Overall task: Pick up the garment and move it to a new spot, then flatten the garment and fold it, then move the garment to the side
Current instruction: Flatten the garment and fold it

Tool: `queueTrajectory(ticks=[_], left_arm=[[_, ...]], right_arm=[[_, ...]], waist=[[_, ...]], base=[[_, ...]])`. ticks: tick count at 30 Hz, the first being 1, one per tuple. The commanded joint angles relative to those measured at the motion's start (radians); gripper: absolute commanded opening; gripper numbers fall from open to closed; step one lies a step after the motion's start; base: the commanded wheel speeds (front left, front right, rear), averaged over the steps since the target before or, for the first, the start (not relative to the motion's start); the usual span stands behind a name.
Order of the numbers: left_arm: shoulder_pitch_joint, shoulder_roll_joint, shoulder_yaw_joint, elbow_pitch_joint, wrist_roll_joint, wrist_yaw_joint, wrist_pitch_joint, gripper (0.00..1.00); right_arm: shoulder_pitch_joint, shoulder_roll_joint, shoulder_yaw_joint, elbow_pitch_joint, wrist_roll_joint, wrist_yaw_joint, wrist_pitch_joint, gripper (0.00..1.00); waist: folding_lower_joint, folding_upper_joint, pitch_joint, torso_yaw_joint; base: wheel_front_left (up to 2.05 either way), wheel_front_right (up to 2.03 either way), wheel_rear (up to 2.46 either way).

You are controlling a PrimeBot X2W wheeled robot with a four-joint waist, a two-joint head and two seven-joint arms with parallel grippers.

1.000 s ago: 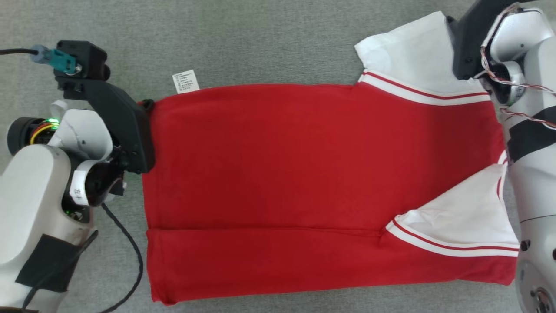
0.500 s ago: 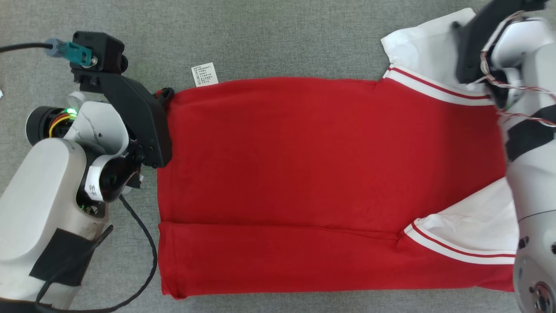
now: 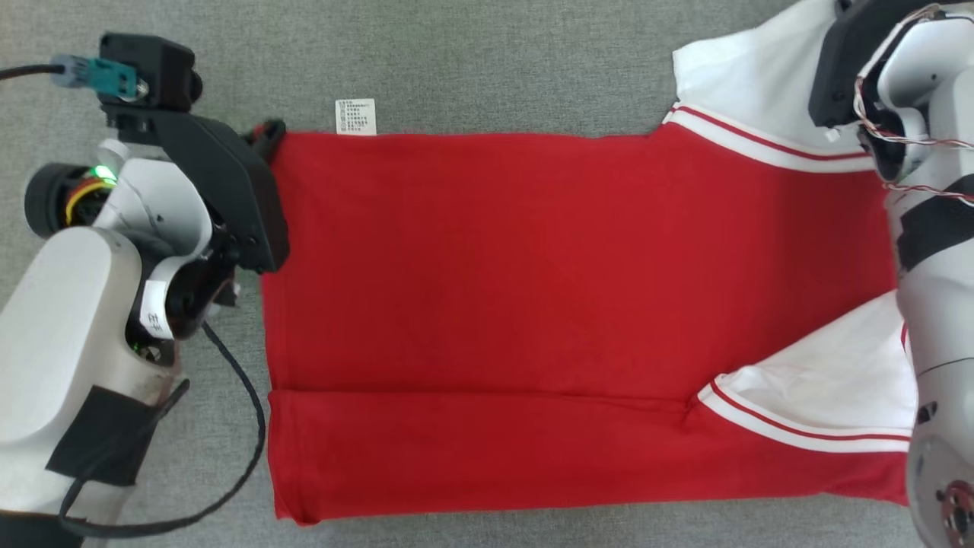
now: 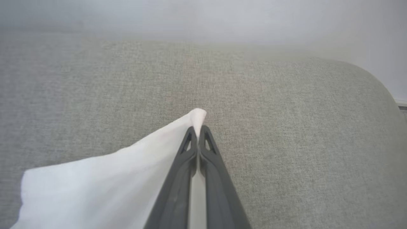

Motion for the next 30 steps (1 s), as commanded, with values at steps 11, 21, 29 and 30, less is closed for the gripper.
queueTrajectory(ticks=[11,21,29,30], left_arm=[[-0.014,-0.01,0.003,0.076,0.052,-0.014,-0.141,0.0],[0.07,0.059,-0.009,0.008,0.013,-0.108,-0.156,0.0],[0.176,0.16,-0.006,-0.112,-0.002,-0.167,-0.177,0.0],[0.186,0.17,-0.008,-0.127,0.003,-0.169,-0.185,0.0]], right_arm=[[-0.025,0.049,0.001,0.021,-0.004,0.0,-0.228,0.0],[0.072,0.009,0.217,-0.077,0.156,0.0,-0.179,0.0],[0.282,-0.114,0.344,-0.398,0.363,0.0,-0.048,0.0],[0.309,-0.124,0.347,-0.439,0.383,0.0,-0.037,0.0]], waist=[[0.0,-0.0001,-0.023,-0.025],[0.0,-0.0001,-0.086,-0.068],[0.0,-0.0001,-0.121,-0.112],[0.0,-0.0001,-0.123,-0.114]], base=[[0.0,0.0,0.0],[0.0,0.0,0.0],[0.0,0.0,0.0],[0.0,0.0,0.0]])
